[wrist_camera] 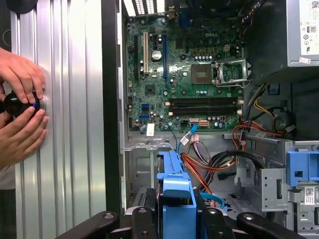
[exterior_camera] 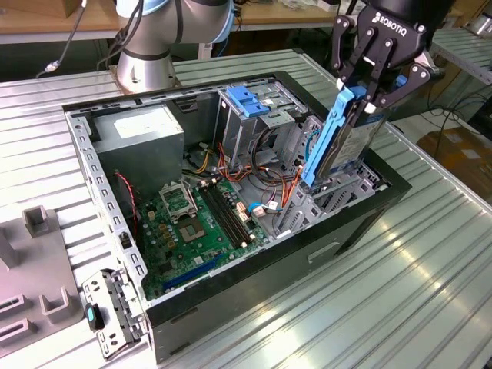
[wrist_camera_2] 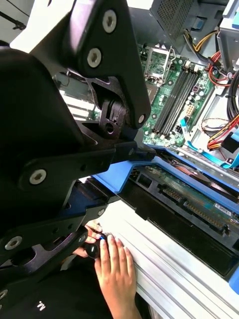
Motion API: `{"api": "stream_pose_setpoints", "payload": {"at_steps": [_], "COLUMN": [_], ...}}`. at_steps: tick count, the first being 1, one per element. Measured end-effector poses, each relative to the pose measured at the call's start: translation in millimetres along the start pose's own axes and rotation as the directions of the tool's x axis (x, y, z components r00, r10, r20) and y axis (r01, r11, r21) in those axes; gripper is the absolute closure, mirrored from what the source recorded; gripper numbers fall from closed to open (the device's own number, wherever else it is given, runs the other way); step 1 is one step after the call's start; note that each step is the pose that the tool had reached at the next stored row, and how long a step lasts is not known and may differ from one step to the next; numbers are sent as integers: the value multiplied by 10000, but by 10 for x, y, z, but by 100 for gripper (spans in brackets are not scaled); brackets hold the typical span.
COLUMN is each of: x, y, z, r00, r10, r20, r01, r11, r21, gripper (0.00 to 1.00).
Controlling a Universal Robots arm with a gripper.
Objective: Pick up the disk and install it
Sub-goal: 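Insert the disk into the insertion slot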
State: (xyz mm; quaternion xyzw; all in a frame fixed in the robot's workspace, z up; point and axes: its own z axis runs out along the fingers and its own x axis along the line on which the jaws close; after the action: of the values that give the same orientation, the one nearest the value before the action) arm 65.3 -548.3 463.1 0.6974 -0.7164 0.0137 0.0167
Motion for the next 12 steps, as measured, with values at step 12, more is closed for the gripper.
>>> {"api": "stream_pose_setpoints", "payload": {"at_steps": [12], "x": [7], "y": [-7], "z": [70], "r00": [10000], "r10": [-1], "r20": [-1], "r01": [1], "r11": [10000], "r21": [0], "gripper": [63]}}
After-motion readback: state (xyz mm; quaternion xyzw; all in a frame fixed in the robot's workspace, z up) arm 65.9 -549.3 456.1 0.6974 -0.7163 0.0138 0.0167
